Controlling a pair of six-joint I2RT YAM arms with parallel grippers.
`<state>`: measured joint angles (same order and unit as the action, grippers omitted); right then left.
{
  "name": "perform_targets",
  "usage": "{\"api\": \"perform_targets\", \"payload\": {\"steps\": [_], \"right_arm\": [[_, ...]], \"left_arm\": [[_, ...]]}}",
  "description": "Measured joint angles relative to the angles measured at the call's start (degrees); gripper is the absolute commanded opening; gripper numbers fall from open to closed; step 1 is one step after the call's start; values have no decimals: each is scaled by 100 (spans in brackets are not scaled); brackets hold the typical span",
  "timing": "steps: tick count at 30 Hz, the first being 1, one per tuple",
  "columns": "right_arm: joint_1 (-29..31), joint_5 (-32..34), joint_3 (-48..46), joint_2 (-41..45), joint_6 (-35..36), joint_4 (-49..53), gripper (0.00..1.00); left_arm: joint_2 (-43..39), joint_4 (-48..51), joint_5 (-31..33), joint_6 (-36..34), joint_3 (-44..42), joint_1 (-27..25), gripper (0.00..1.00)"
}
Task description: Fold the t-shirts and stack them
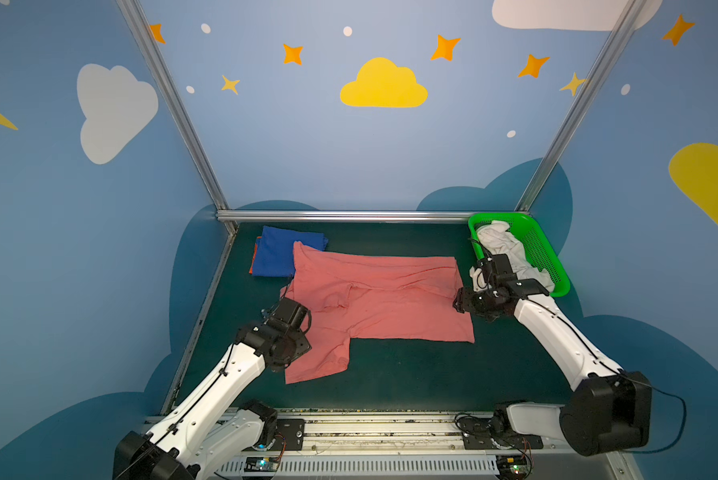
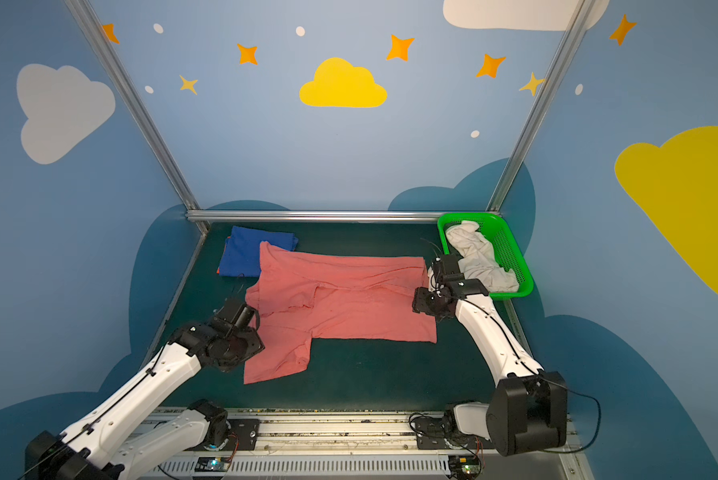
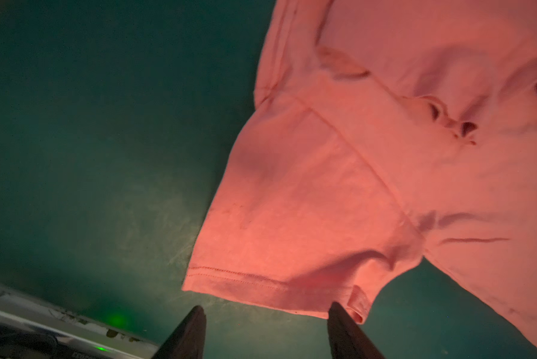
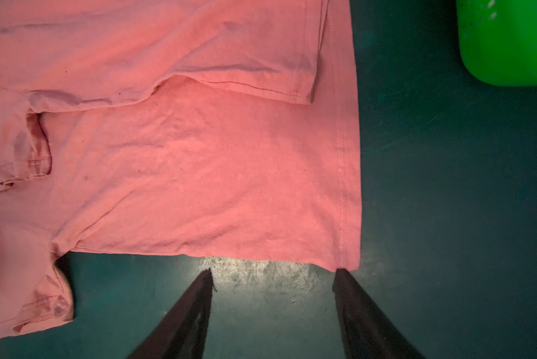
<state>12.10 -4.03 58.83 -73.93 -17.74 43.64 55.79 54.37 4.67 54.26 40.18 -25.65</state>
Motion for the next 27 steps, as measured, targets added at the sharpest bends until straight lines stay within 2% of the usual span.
{"api": "perform_targets", "payload": {"steps": [6, 16, 22, 27], "right_arm": [[0, 22, -22, 205, -33, -15, 63], [0, 24, -22, 175, -48, -17, 62], [-4, 28, -22, 175, -48, -15, 62], [-46, 33, -26, 175, -48, -17, 62]], "left_arm": [[7, -98, 144, 717, -885, -232, 46], [-42, -544, 350, 1213, -1443, -251, 46], [125, -866, 345, 1270, -1563, -251, 31], [144, -1001, 356, 1300, -1563, -251, 12]]}}
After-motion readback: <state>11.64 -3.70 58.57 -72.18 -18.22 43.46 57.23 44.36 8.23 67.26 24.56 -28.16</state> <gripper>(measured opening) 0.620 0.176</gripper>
